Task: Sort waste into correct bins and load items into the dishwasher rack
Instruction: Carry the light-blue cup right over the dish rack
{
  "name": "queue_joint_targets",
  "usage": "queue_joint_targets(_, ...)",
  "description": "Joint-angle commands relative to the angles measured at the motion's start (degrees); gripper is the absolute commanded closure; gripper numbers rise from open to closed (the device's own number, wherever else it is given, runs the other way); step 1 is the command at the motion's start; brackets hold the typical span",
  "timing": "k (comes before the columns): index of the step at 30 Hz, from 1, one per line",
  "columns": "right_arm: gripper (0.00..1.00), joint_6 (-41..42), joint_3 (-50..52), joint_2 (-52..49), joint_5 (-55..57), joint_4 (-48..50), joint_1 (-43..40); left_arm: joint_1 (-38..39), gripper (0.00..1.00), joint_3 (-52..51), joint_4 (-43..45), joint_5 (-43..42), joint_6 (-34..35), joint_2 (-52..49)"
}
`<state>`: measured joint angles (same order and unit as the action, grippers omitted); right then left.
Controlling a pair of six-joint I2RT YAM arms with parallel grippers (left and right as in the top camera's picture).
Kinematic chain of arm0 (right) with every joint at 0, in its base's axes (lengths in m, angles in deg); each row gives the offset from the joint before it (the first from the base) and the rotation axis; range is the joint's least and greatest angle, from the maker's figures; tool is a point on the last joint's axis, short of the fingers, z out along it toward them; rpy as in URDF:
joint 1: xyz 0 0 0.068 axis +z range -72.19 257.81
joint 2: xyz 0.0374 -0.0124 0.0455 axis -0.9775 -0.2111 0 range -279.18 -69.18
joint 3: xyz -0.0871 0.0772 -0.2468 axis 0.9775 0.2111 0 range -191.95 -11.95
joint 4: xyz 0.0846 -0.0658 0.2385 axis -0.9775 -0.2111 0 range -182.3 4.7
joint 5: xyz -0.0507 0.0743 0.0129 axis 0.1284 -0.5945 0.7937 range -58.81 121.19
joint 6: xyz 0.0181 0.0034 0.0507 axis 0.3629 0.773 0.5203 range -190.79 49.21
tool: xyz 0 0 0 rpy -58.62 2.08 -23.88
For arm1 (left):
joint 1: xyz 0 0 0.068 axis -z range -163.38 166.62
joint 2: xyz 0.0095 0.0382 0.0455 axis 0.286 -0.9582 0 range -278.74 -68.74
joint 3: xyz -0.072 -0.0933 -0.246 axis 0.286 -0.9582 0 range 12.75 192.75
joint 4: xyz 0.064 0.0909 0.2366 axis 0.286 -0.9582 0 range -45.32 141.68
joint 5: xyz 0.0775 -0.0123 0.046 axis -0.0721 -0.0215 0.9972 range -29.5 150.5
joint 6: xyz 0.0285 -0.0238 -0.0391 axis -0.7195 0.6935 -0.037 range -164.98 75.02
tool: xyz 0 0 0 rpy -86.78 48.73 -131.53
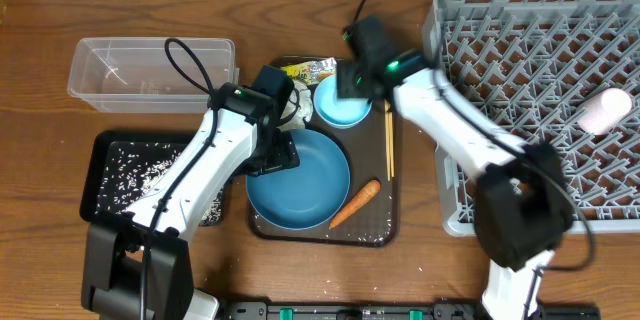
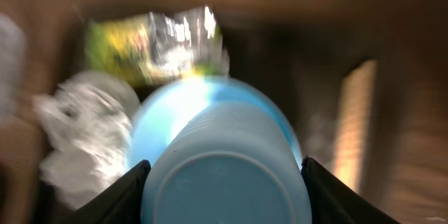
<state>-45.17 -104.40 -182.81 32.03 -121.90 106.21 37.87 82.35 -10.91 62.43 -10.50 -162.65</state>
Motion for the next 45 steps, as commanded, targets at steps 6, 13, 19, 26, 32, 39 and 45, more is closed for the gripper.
queue_joint_targets(6,0.47,-4.0,-12.4,18.8,5.7,-9.5,-17.6,0.0,0.02,-0.2,-0.1,1.1,-0.5,0.5)
queue_joint_targets(13,0.45,-7.8,-12.8,22.1,10.8,-18.7,-41.4,0.0,0.02,-0.2,-0.1,1.1,-0.5,0.5)
queue_joint_targets(19,0.46,-9.0,-12.8,17.2,9.5,-20.7,-59.3,0.0,0.02,-0.2,-0.1,1.1,-0.5,0.5)
queue_joint_targets(26,0.45,-9.0,-12.8,9.6,7.5,-22.1,-69.2,0.0,0.02,-0.2,-0.1,1.1,-0.5,0.5)
queue_joint_targets(32,0.37,-9.0,-12.8,5.3,7.4,-22.8,-72.1,0.0,0.02,-0.2,-0.1,1.1,-0.5,0.5)
queue_joint_targets(39,0.10,-9.0,-12.8,4.9,5.7,-23.0,-72.0,0.0,0.02,-0.2,-0.1,1.1,-0.5,0.5)
queue_joint_targets(45,0.07,-9.0,-12.8,5.8,2.8,-24.5,-71.9,0.0,0.02,-0.2,-0.1,1.1,-0.5,0.5)
